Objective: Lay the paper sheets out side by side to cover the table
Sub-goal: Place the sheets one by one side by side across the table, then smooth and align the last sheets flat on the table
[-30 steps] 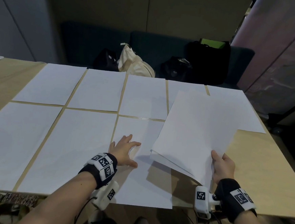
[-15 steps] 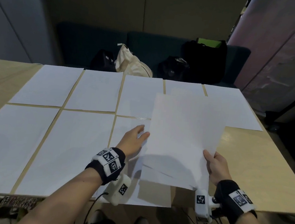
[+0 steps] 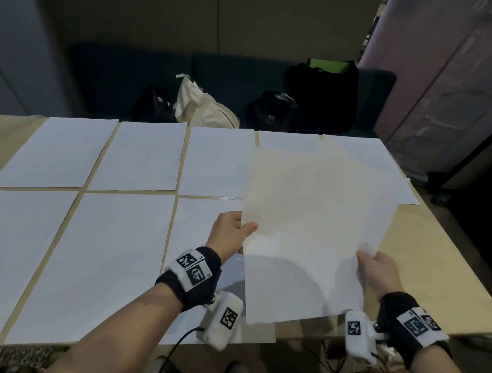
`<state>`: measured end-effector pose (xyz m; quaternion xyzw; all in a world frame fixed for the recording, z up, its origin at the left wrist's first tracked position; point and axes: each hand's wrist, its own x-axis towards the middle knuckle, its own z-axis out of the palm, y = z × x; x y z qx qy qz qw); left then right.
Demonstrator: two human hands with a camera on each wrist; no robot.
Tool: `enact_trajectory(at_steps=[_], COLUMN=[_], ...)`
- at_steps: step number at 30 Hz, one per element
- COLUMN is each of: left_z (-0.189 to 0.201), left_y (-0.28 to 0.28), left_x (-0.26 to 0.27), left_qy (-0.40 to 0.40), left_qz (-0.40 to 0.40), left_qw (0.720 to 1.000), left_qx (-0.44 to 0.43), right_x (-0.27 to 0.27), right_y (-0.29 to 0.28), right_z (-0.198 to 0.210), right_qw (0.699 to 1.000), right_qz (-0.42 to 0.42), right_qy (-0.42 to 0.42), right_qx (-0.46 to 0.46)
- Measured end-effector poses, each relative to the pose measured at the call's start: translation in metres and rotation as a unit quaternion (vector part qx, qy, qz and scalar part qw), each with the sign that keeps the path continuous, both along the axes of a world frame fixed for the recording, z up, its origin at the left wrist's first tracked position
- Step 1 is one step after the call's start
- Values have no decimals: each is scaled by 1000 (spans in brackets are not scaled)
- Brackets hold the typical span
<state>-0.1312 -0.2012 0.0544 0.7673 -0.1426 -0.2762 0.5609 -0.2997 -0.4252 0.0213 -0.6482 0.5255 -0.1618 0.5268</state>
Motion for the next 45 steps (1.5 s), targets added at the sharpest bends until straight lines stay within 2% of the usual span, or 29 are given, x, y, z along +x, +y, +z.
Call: enact_trajectory(at_steps=[5, 10, 15, 20, 22, 24, 27, 29, 31, 41, 43, 45], left_z=[-1, -10, -19, -24, -27, -30, -34, -35, -36, -37, -35, -33], left_y=[-5, -7, -10, -20, -25, -30, -38, -41, -43, -64, -70, -73], left_x=[2, 9, 10, 2, -1, -5, -8, -10, -12, -34, -39, -43], left_qy=[-4, 2, 10, 14, 13, 14, 10, 9, 6, 21, -38, -141], left_qz=[10, 56, 58, 44, 33, 25, 9, -3, -9, -41, -64, -96], left_qw=[1000, 998, 997, 998, 999, 999, 998, 998, 997, 995, 991, 966], left_qx=[10, 25, 42, 42, 41, 43, 54, 65, 74, 83, 107, 192], right_x=[-23, -42, -50, -48, -42, -33, -25, -26, -32, -62, -60, -57], right_y=[-46, -85, -109, -114, -102, -81, -50, -38, -35, -62, -62, -59], right_z=[11, 12, 3, 1, 3, 6, -1, -9, -14, -3, -5, -9], right_qw=[997, 983, 974, 941, 932, 927, 906, 882, 871, 885, 896, 906], right_qz=[-45, -80, -82, -111, -78, 22, 198, 263, 279, 230, 217, 215], right_qy=[44, 106, 164, 267, 278, 281, 307, 339, 357, 369, 349, 322], right_qx=[-54, -128, -133, -174, -220, -247, -216, -196, -191, -168, -171, -170])
